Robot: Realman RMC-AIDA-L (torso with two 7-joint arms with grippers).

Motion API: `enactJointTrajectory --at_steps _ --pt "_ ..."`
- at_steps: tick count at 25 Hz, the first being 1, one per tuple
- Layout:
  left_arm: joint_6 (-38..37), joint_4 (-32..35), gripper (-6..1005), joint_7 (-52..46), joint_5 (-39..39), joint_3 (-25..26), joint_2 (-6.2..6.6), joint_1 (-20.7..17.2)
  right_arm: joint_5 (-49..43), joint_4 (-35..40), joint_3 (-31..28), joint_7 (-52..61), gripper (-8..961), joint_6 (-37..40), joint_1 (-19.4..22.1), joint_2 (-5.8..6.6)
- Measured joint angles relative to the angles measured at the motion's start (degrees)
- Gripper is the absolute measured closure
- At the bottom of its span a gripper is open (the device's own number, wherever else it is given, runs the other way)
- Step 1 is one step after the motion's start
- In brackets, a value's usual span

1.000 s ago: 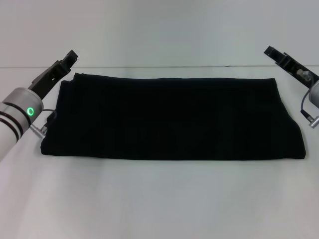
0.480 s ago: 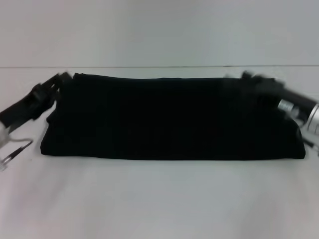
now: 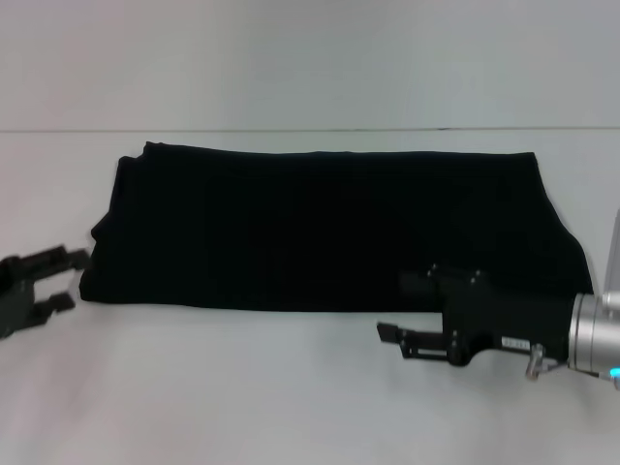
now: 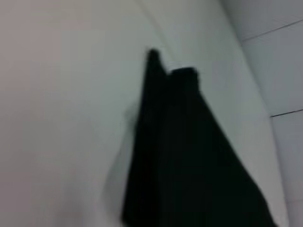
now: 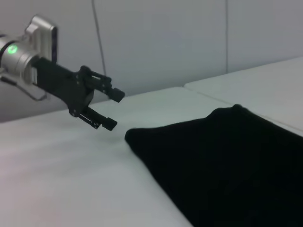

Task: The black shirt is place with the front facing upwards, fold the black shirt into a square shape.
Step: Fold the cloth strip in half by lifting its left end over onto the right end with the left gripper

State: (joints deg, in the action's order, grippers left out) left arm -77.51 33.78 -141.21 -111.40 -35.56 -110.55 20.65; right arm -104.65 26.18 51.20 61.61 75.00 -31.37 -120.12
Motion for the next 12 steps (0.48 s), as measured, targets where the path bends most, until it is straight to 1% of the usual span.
enactJointTrajectory --at_steps 3,7,12 --pt "-0.5 -0.3 193 -4.7 -6.7 2.3 0.76 1.1 0.3 -1.5 -0.1 -3.2 128 -0.2 0.4 -0.07" --pt "-0.1 -0.8 193 -5.4 -7.3 2.6 0.81 1.8 0.4 -2.3 -0.3 -3.8 127 -1.4 0.4 -0.07" --pt "2.5 -3.7 192 -5.6 -7.3 2.6 0.76 3.1 0.4 -2.8 0.0 -3.9 128 -2.4 0.3 -0.15"
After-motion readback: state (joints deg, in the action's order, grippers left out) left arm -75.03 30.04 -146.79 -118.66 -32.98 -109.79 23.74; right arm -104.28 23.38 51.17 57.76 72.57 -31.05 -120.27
